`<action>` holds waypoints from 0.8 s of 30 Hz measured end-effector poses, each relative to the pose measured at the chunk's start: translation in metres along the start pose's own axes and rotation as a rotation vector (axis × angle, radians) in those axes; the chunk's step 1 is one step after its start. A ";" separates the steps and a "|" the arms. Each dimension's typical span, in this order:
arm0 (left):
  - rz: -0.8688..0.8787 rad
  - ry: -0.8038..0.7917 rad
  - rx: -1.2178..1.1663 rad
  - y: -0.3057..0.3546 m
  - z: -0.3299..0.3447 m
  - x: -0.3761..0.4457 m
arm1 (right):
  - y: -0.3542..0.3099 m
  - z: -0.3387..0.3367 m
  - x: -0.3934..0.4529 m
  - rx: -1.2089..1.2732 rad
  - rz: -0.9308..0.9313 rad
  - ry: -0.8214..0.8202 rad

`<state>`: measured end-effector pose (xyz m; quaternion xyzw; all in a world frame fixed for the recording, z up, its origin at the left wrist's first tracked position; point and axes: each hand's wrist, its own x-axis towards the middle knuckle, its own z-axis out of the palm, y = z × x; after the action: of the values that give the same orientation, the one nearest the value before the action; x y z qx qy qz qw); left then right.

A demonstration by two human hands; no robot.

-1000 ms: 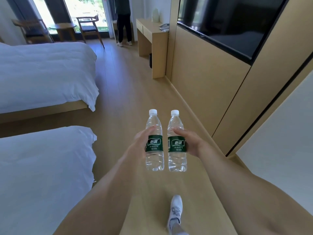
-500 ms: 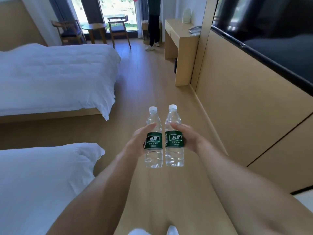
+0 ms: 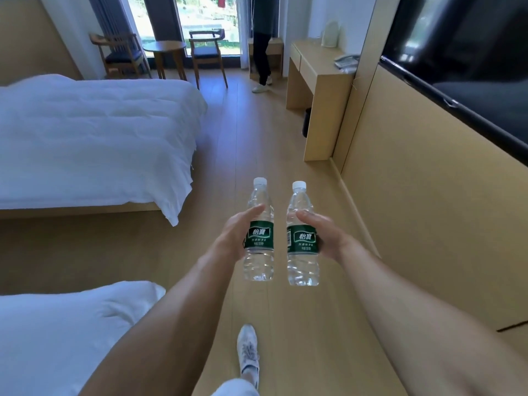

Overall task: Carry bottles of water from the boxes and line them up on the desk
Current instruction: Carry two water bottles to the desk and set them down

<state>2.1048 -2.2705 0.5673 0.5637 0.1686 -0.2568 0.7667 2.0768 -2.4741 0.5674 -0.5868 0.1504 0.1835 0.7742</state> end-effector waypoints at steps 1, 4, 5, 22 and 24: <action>0.005 -0.009 0.002 0.010 -0.001 0.018 | -0.007 0.000 0.018 0.000 -0.006 0.003; -0.001 -0.023 0.013 0.044 -0.002 0.069 | -0.034 0.002 0.070 0.004 0.000 0.039; -0.011 -0.032 0.020 0.056 -0.003 0.086 | -0.043 0.004 0.087 0.006 0.002 0.049; -0.051 -0.104 -0.028 0.199 -0.010 0.296 | -0.163 0.005 0.302 0.043 0.004 0.071; -0.041 -0.083 -0.019 0.214 -0.009 0.320 | -0.176 0.004 0.332 0.033 0.008 0.043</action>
<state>2.4900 -2.2772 0.5555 0.5419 0.1506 -0.2940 0.7728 2.4527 -2.4777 0.5696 -0.5771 0.1723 0.1714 0.7797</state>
